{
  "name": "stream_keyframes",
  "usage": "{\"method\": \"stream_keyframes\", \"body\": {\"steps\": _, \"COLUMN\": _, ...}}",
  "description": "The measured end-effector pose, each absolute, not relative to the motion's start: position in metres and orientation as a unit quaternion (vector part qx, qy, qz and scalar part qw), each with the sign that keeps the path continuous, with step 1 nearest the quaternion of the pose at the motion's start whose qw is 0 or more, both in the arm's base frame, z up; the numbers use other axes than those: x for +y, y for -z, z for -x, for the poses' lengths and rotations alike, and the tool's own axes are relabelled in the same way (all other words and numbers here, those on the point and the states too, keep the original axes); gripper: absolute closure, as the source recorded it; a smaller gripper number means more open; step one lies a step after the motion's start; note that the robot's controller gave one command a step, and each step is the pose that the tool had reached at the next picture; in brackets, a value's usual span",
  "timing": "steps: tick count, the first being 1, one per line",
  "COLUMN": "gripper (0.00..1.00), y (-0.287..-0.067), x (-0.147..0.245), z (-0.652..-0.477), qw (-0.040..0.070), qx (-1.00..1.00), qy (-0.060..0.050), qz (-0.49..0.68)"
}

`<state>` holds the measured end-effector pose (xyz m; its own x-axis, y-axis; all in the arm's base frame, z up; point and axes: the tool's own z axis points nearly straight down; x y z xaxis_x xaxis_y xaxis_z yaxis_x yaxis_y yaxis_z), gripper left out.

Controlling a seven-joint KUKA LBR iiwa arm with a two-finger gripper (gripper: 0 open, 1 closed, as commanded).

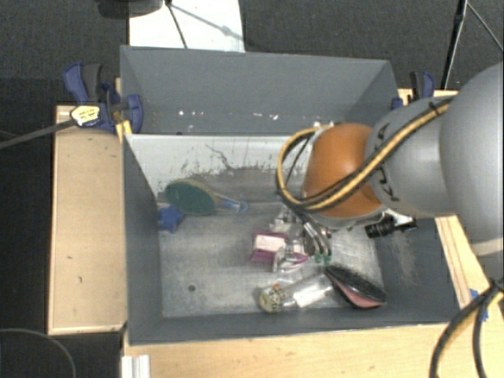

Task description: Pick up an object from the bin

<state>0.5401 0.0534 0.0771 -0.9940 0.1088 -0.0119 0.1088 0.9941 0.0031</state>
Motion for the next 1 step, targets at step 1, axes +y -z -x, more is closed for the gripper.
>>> {"method": "stream_keyframes", "body": {"steps": 1, "gripper": 1.00, "y": -0.1458, "x": 0.0534, "z": -0.5422, "qw": 0.004, "qx": 0.998, "qy": -0.001, "qz": -0.055}}
